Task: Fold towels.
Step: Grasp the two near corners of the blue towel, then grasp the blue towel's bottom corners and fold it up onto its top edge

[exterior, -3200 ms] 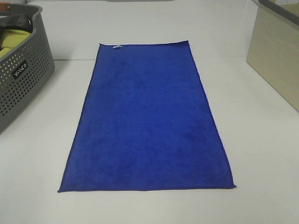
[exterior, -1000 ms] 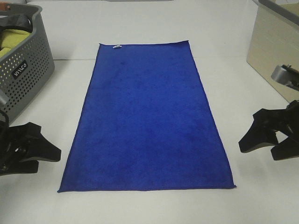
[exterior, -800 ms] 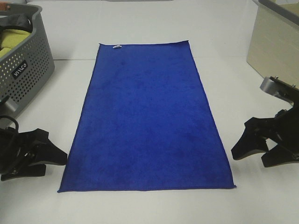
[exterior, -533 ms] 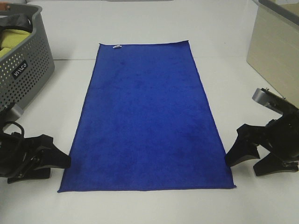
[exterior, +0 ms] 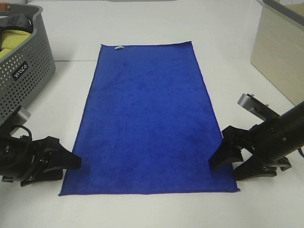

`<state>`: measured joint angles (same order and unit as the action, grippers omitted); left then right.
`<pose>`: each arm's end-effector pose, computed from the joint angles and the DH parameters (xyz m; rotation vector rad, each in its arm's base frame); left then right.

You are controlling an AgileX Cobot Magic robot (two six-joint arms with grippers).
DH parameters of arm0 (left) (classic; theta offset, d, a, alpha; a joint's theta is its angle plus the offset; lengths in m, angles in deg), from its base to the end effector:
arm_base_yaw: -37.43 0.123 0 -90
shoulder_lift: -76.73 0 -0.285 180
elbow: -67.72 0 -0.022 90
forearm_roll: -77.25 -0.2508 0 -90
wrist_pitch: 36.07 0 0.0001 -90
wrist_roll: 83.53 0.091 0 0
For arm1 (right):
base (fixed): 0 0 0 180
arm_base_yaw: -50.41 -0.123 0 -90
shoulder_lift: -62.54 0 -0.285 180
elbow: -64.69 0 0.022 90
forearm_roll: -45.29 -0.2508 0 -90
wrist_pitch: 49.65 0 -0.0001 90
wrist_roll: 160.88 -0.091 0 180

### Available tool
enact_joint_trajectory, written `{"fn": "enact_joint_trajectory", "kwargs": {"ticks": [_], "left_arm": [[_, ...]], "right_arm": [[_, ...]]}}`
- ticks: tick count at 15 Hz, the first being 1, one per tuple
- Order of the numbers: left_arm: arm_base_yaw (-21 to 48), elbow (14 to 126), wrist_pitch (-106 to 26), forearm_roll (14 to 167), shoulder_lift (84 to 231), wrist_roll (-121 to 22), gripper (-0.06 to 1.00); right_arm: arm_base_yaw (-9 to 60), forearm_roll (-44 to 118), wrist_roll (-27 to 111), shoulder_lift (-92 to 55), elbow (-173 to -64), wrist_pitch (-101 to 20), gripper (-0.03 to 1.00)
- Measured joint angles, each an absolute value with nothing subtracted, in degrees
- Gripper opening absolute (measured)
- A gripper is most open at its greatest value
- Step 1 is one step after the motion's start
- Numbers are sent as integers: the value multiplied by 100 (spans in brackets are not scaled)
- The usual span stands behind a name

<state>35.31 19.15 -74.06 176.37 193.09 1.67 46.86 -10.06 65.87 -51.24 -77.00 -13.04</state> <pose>0.2380 -0.0642 0.0750 -0.1562 2.7038 -0.9882 0.2553 0.0606 0.0935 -0.0610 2.9811 0.7874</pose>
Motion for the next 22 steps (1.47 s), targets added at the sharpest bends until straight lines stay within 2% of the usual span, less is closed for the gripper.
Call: {"fn": "enact_joint_trajectory", "kwargs": {"ticks": [2,4,6,11,17,22], "left_arm": [[3233,2053,-7291,17712,19338,219,62],[2900,2213,-7051,17729,19338,104,62],[2780,2282,-6907,17729,19338,1,56],[2774,2282,-6718,17706,19378,-22,2],[2774,2013,-7028,17477,19286,-268,0],[2774,855,-6988,17425,18558,-165,0]], "right_arm": [[4228,-1213,6587,-5130,-7700,-1602,67],[4084,-1298,6478,-5130,-7705,-1757,62],[4084,-1384,6347,-5170,-7705,-1951,49],[4084,-1339,6020,-5244,-7705,-2226,0],[4084,-1218,5808,-5239,-7505,-1734,0],[4084,-1207,5774,-4339,-6267,-1963,0]]}}
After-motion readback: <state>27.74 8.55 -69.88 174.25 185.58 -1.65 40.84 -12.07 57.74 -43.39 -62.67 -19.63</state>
